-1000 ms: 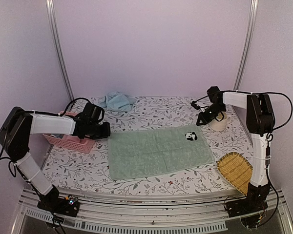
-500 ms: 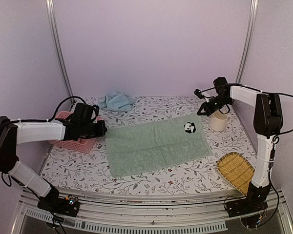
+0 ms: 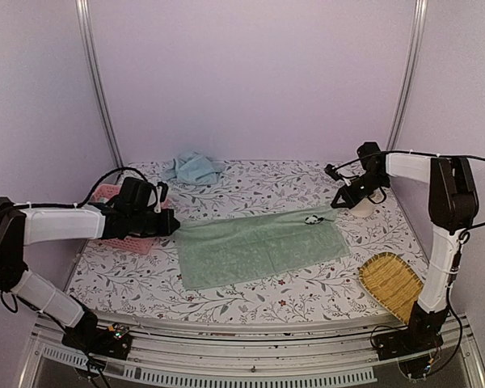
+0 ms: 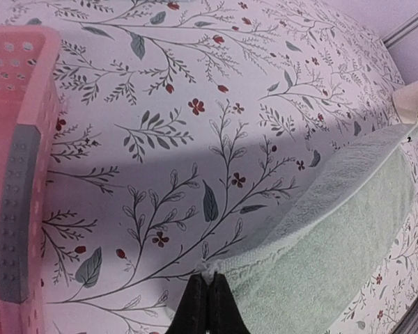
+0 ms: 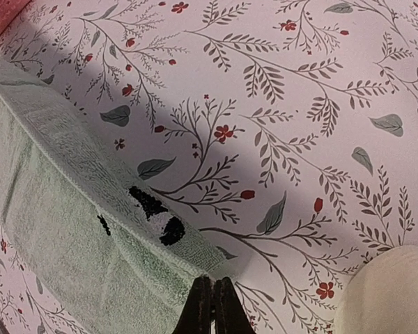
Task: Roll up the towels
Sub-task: Pick up the towel from the center of the board, then fold the towel at the center of the board.
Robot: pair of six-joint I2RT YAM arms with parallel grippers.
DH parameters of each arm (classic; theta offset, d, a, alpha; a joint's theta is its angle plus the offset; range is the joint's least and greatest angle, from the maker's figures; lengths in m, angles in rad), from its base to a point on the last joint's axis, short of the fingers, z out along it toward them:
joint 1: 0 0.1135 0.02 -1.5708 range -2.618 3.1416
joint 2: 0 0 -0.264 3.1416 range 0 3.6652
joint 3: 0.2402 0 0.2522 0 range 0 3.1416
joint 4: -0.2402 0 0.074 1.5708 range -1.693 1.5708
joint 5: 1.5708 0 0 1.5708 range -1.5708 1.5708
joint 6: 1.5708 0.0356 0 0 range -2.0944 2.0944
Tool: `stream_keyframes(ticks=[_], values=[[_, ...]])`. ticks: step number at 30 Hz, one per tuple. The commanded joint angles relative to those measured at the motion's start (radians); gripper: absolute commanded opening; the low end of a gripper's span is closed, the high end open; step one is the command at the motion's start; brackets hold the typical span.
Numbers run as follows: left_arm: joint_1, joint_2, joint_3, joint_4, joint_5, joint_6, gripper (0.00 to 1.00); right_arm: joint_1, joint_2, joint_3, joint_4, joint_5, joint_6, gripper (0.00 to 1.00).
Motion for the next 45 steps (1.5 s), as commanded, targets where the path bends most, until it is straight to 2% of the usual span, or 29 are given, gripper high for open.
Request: stream_keyframes(ticks=[1, 11, 17, 20, 30, 39, 45], values=[[-0.008, -0.019, -0.045, -0.023, 0.076, -0.002, 0.0, -0.009, -0.094, -0.068, 0.032, -0.016, -0.031, 0.04], [-0.047, -0.034, -0.087, -0.089, 0.107, 0.002, 0.0, -0.013, -0.179, -0.228, 0.06, 0.01, -0.049, 0.04], [-0.069, -0.024, -0.074, -0.172, 0.146, 0.026, 0.0, -0.012, -0.23, -0.313, 0.056, 0.049, -0.119, 0.04], [-0.074, -0.009, -0.056, -0.241, 0.111, 0.038, 0.0, -0.02, -0.236, -0.364, 0.057, 0.058, -0.145, 0.03], [-0.102, -0.009, -0.063, -0.262, 0.152, 0.035, 0.0, -0.044, -0.265, -0.377, -0.001, 0.039, -0.218, 0.03], [-0.117, -0.106, -0.105, -0.26, 0.216, 0.055, 0.0, -0.049, -0.307, -0.382, -0.077, 0.057, -0.32, 0.04], [-0.123, -0.08, -0.122, -0.269, 0.257, 0.03, 0.0, -0.049, -0.274, -0.397, -0.08, 0.045, -0.335, 0.04]])
